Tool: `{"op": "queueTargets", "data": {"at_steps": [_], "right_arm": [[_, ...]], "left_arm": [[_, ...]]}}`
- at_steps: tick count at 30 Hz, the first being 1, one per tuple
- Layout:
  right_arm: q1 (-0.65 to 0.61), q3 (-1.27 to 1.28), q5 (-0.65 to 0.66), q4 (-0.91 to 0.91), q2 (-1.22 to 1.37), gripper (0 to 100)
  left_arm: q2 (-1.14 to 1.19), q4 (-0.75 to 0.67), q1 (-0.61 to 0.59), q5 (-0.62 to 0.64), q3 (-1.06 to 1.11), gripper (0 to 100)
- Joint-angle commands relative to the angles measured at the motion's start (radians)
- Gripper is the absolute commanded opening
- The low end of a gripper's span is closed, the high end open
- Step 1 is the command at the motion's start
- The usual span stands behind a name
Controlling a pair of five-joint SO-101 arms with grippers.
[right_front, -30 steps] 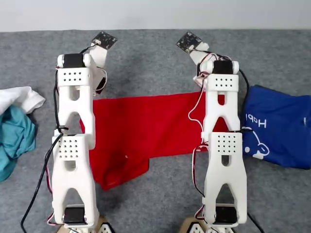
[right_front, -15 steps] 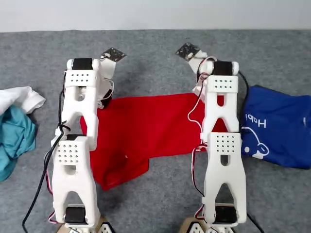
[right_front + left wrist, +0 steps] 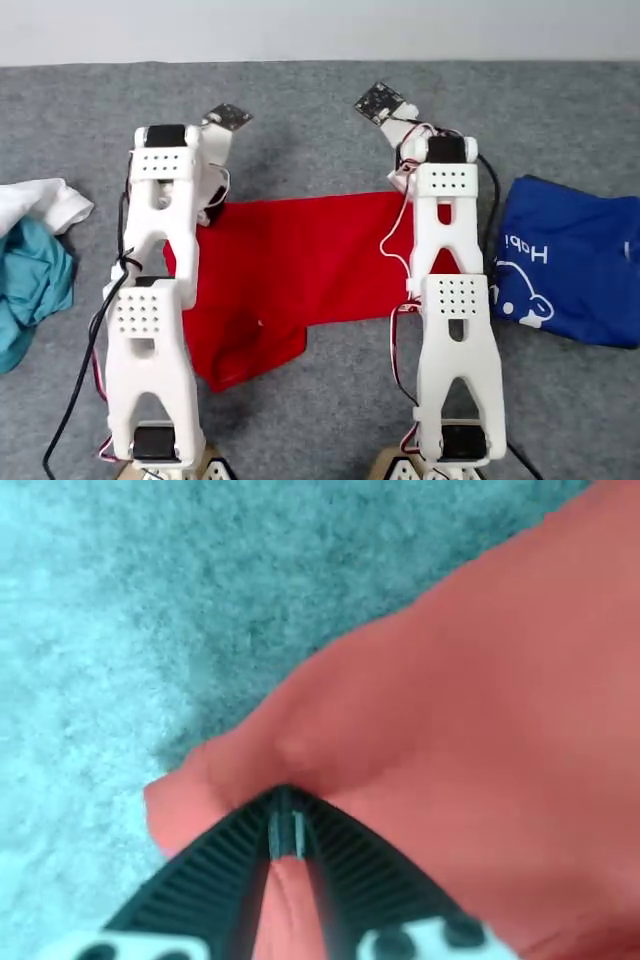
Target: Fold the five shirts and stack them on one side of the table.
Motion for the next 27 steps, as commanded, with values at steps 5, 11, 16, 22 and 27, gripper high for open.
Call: {"op": "queueTargets", "data": {"at_steps": [5, 11, 16, 22, 27], "right_arm": [[-0.007, -0.051, -0.138, 0.18, -0.168, 2.4], [0.064, -0.041, -0.328, 0.243, -0.171, 2.7], [0.088, -0.043, -0.454, 0.249, -0.147, 11.0], [0.13, -0.043, -0.546, 0.242, -0.13, 14.6], [0.156, -0.043, -0.586, 0.26, -0.104, 14.7]], "left_arm": [[-0.238, 0.055, -0.008, 0.049, 0.01, 0], [-0.331, 0.055, -0.025, 0.075, 0.122, 0], [-0.384, 0.054, -0.025, 0.075, 0.234, 0], [-0.41, 0.054, -0.025, 0.077, 0.268, 0], [-0.405, 0.054, -0.025, 0.101, 0.268, 0]]}}
